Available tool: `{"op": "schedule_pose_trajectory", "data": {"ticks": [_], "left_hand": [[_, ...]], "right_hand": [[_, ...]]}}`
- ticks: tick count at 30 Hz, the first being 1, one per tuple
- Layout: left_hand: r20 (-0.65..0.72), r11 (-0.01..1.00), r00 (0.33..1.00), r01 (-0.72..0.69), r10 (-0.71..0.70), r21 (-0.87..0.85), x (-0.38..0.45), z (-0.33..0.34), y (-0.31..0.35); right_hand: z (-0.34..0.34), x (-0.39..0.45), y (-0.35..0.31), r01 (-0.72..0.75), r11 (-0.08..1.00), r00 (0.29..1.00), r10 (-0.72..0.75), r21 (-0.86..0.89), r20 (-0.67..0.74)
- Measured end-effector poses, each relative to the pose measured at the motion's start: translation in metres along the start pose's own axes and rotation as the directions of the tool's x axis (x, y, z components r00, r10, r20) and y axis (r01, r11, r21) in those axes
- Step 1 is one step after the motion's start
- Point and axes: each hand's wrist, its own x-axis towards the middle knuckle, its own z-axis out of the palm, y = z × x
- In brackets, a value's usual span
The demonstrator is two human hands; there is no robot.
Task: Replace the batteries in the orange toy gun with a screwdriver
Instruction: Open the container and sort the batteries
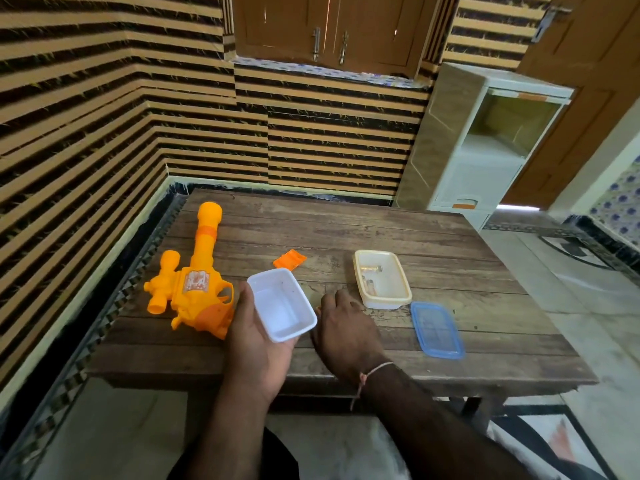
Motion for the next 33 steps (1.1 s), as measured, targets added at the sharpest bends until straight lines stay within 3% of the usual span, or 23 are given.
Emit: {"op": "schedule_pose_trajectory", "data": {"ticks": [5, 10, 12, 18, 20, 22, 24, 26, 27, 29, 31, 33], "left_hand": [[-0.006, 1.0, 1.0, -0.01, 0.01, 0.015, -0.001, -0.001, 0.0], [0.02, 0.997, 1.0, 0.0, -0.002, 0.083, 0.0, 0.003, -0.003], [0.028, 0.995, 0.999, 0.042, -0.045, 0.087, 0.001, 0.003, -0.008], [0.109, 0.964, 0.96, 0.264, -0.259, -0.033, -0.006, 0.001, -0.005], [0.117, 0.97, 0.966, 0.238, -0.232, -0.042, -0.005, 0.0, -0.004], [0.113, 0.986, 0.98, 0.166, -0.163, -0.013, -0.001, -0.002, -0.005], [0.134, 0.993, 0.984, 0.119, -0.118, -0.006, 0.001, -0.002, -0.007], [0.103, 0.993, 0.988, 0.118, -0.115, -0.027, 0.001, -0.002, -0.008], [0.097, 0.993, 0.989, 0.117, -0.113, -0.035, 0.001, -0.001, -0.008], [0.102, 0.993, 0.989, 0.111, -0.105, -0.048, 0.001, -0.001, -0.009], [0.098, 0.993, 0.99, 0.105, -0.1, -0.048, 0.001, -0.001, -0.011], [0.102, 0.994, 0.99, 0.099, -0.095, -0.036, 0.001, 0.0, -0.013]], "right_hand": [[-0.009, -0.002, 0.0, -0.055, 0.994, 0.998, 0.053, 0.096, 0.02], [-0.064, -0.01, -0.015, -0.121, 0.924, 0.961, 0.201, 0.363, -0.192], [-0.085, -0.011, -0.031, -0.069, 0.928, 0.958, 0.164, 0.367, -0.235], [-0.08, -0.008, -0.068, 0.005, 0.979, 0.995, 0.015, 0.203, -0.096], [-0.083, -0.009, -0.065, 0.025, 0.961, 0.995, 0.003, 0.277, -0.099], [-0.091, -0.012, -0.054, 0.091, 0.926, 0.981, -0.02, 0.367, -0.191], [-0.095, -0.019, -0.031, 0.071, 0.891, 0.943, 0.086, 0.448, -0.321], [-0.088, -0.027, 0.006, -0.084, 0.883, 0.905, 0.262, 0.463, -0.335], [-0.081, -0.033, 0.027, -0.212, 0.883, 0.9, 0.343, 0.419, -0.269], [-0.061, -0.048, 0.066, -0.431, 0.889, 0.889, 0.448, 0.156, -0.095], [-0.045, -0.061, 0.088, -0.512, 0.856, 0.857, 0.515, -0.069, 0.028], [-0.035, -0.069, 0.096, -0.517, 0.849, 0.851, 0.524, -0.113, 0.043]]}}
